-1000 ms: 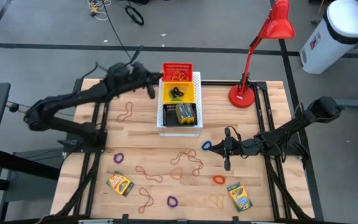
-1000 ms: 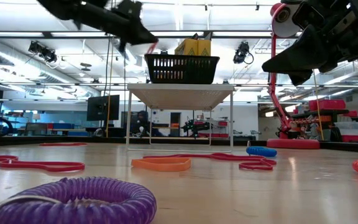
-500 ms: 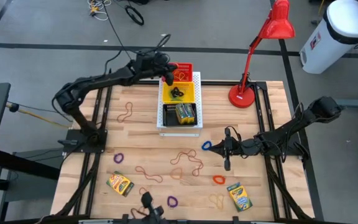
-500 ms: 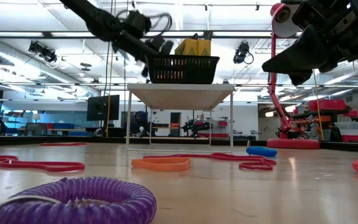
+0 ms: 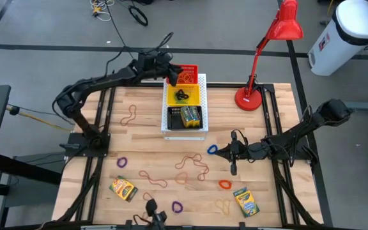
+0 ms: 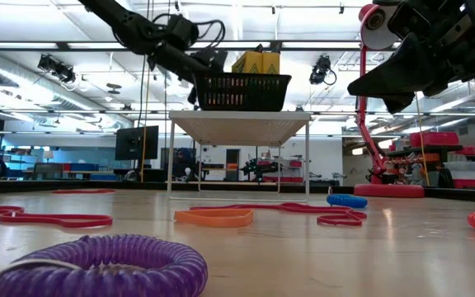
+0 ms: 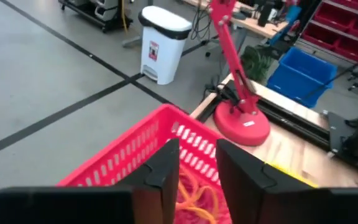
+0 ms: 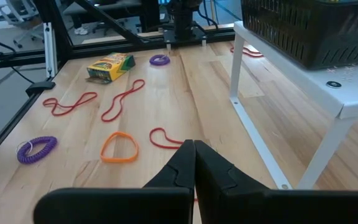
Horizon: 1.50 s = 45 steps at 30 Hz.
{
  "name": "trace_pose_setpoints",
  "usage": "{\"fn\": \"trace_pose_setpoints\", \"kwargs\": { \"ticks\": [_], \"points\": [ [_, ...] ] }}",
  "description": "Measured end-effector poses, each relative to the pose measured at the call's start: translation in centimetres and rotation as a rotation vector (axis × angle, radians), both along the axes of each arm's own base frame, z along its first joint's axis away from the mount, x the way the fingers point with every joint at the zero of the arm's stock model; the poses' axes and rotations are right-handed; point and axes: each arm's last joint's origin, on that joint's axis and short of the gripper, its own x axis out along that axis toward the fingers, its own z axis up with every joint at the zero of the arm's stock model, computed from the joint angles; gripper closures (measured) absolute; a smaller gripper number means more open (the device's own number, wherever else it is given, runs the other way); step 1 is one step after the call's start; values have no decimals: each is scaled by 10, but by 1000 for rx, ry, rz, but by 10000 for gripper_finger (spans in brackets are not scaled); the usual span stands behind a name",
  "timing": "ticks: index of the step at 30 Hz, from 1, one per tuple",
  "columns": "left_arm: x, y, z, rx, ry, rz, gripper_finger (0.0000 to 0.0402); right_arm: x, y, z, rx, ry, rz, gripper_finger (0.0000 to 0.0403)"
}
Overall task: Pick & Place Office Desk Supplies
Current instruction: Put the red rubber band into the red bin on the shelf
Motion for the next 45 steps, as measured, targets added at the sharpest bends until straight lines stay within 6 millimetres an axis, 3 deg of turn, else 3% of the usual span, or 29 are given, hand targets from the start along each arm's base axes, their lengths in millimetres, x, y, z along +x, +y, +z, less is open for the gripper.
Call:
{"fn": "trace_pose_setpoints", "kwargs": {
  "ticks": [6,13,16,22,31,37,45],
  "points": [
    [-10,-16,13,56,90,-43,273,0,0,0,0,0,0,398],
    [-27,-39,16,135,229,-140,287,0,0,0,0,0,0,398],
    [-40,-50,7,150,239,-193,305,0,0,0,0,0,1,398],
    [-72,-69,-17,225,196,-140,341,0,0,0,0,0,1,398],
    [-113,-100,-40,275,18,-98,351,0,0,0,0,0,0,398],
    [-124,-112,-59,188,-46,-145,352,0,0,0,0,0,0,398],
    [-126,-125,-81,106,-92,-285,352,0,0,0,0,0,0,398]
  ]
}}
